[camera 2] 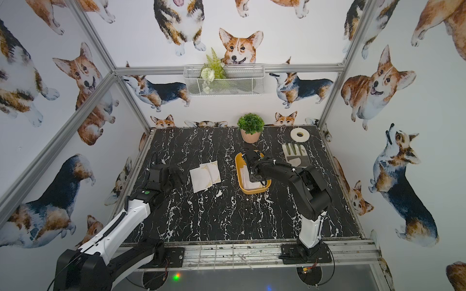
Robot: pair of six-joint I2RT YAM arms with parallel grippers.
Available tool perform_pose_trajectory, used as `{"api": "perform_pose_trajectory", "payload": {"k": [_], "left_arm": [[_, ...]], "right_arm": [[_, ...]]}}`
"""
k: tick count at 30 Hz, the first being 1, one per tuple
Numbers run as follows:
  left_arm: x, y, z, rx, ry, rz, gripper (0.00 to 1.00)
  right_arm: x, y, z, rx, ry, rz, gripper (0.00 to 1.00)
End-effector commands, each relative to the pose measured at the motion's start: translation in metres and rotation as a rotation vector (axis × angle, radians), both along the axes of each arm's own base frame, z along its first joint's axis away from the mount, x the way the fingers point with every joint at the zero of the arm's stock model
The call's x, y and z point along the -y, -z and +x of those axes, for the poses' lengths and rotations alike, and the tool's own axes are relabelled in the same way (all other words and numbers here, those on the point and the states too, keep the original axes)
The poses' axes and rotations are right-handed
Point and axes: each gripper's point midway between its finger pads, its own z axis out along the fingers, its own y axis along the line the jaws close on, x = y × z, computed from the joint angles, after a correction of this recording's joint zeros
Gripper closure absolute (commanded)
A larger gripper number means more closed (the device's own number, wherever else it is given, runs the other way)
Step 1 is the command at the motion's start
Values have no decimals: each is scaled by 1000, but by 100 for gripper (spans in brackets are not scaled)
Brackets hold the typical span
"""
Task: Take out the stationery paper from the storage box
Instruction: Pick up the stationery paper from the storage box.
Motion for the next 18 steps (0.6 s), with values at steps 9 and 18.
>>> {"api": "perform_pose_trajectory", "payload": {"k": [9,18], "left_arm": [[6,-3,3,16,22,-32,15],[87,-50,14,245,402,-330,14]], "right_arm": [[-2,-37,2,98,9,73,100],[-10,-114,-5,217,-34,228,100]]}}
